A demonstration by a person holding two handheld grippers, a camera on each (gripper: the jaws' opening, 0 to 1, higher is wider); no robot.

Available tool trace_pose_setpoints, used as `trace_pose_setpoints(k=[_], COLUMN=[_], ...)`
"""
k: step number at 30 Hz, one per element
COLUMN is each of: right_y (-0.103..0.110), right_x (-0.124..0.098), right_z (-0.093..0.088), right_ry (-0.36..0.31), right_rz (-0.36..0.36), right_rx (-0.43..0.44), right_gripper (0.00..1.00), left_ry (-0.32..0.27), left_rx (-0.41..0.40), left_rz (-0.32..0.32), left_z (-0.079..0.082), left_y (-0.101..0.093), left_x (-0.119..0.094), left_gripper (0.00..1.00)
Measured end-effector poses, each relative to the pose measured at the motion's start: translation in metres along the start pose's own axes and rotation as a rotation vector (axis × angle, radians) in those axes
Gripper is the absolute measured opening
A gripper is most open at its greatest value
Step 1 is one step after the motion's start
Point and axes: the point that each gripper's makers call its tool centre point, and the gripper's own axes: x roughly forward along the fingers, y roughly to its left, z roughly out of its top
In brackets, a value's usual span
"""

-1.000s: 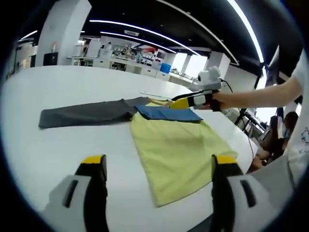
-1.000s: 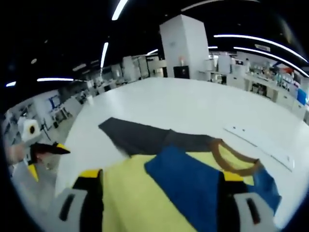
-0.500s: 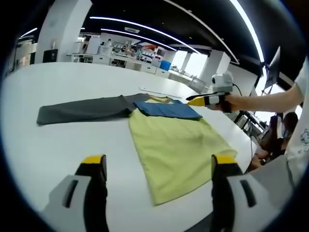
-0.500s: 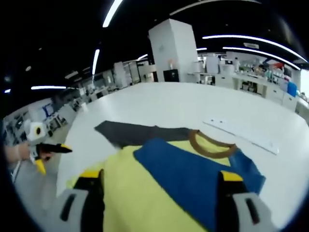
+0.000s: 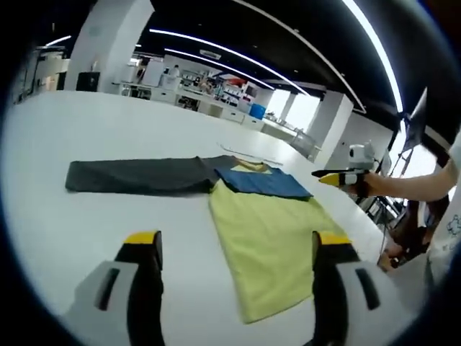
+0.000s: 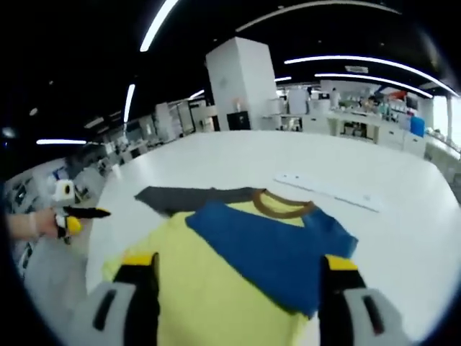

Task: Fold the garment on the visible template until the final outline fits inside the template.

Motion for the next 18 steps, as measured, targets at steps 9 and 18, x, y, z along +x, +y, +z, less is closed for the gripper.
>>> trace_pose_setpoints(k=[9, 18], right_y=[-0.005, -0.001], right_x=[-0.018, -0.038], right_z=[-0.005, -0.013], right_ry=[-0.02, -0.034], right_rz=[-0.016, -0.022], right_rx=[0.023, 0.082], right_gripper=[0.91, 0.9], left_ry=[-0.015, 0.007], left_rx=[-0.026, -0.021], left_rz=[0.076, 0.161], left_z=[0.036, 0.045], left_y=[0.057, 0.11], left_x=[0.012, 0.019], left_gripper=[0.82, 0.83])
